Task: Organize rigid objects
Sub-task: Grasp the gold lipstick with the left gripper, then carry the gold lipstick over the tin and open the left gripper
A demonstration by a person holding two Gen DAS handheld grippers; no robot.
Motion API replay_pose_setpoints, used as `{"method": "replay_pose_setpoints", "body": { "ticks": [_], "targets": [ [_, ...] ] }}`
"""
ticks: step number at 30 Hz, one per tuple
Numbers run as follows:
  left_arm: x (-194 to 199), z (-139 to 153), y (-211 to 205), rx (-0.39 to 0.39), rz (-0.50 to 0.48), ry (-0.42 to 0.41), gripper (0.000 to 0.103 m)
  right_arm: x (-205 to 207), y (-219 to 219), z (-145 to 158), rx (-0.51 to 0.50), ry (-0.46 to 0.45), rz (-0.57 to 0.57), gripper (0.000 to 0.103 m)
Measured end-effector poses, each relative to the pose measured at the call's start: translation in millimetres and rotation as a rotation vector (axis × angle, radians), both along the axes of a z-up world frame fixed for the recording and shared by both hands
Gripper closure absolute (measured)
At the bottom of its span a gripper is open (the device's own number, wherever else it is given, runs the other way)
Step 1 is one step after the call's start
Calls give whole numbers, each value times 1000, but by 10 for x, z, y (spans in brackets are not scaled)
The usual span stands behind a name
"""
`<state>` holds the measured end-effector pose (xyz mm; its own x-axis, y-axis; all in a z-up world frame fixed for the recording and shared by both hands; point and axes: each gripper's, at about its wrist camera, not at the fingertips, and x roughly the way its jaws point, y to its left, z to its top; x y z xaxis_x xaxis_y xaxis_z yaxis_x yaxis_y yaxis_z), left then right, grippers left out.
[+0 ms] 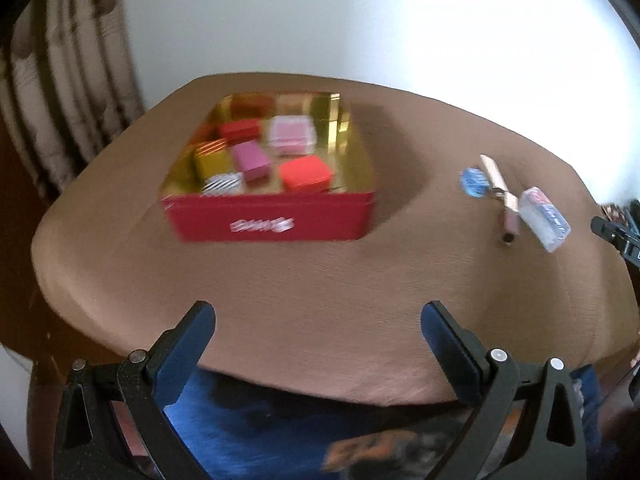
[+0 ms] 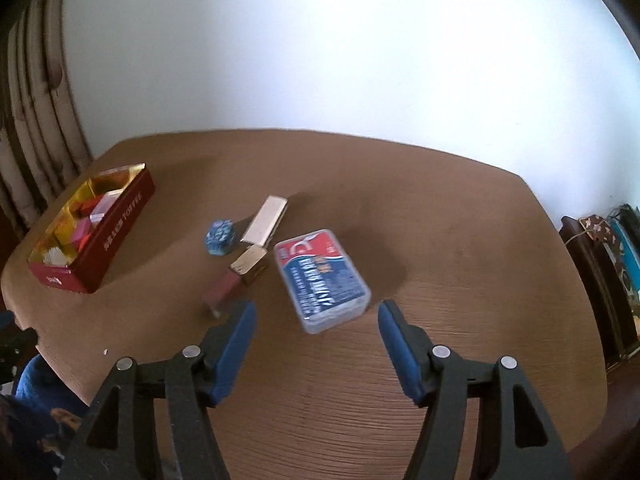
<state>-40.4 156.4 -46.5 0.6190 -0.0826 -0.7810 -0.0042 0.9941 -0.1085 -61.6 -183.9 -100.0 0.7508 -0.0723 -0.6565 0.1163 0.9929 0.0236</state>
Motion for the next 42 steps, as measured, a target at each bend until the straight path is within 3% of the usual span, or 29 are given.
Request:
{"method": "replay_pose_setpoints", "body": {
  "ticks": [5, 10, 14, 17, 19, 20, 21, 22, 24, 25, 30, 35, 42],
  "targets": [
    [262, 107, -520, -13, -99, -11, 1, -83, -216, -46, 56, -26, -4, 34],
    [663, 104, -1325, -3, -254, -13, 3, -60, -450, -16, 160, -3, -33, 34],
    [961, -69, -1918, 39, -359, -4, 14, -154, -573, 137, 200, -46, -42, 33],
    [1218, -196, -2160, 80, -375, 17, 21, -185, -621, 197, 225, -64, -41, 33],
    [1433, -329, -2296, 96, -393, 66, 40, -191, -629, 229, 248, -69, -30, 33],
    [1505, -382, -2323, 97, -388, 84, 46, -190, -624, 237, 253, -71, -24, 33],
    [1578, -426, -2332, 76, -386, 103, 77, -188, -619, 246, 255, -74, -17, 33],
    [1607, -403, -2305, 50, -369, 77, 86, -182, -610, 248, 251, -72, -14, 33],
    [1660, -376, -2268, 19, -328, 106, 86, -175, -607, 238, 258, -67, -9, 33],
    [1664, -332, -2241, -35, -335, 119, 86, -187, -615, 240, 268, -70, -7, 33],
    [1461, 137, -2148, -99, -360, 33, 86, -204, -616, 233, 281, -82, -10, 33],
    [1395, 579, -1922, -72, -365, -30, 86, -185, -632, 170, 312, -61, -18, 32],
    [1586, 1197, -1301, -41, -262, -132, 86, -177, -573, 139, 301, -49, -5, 32]
  ]
}}
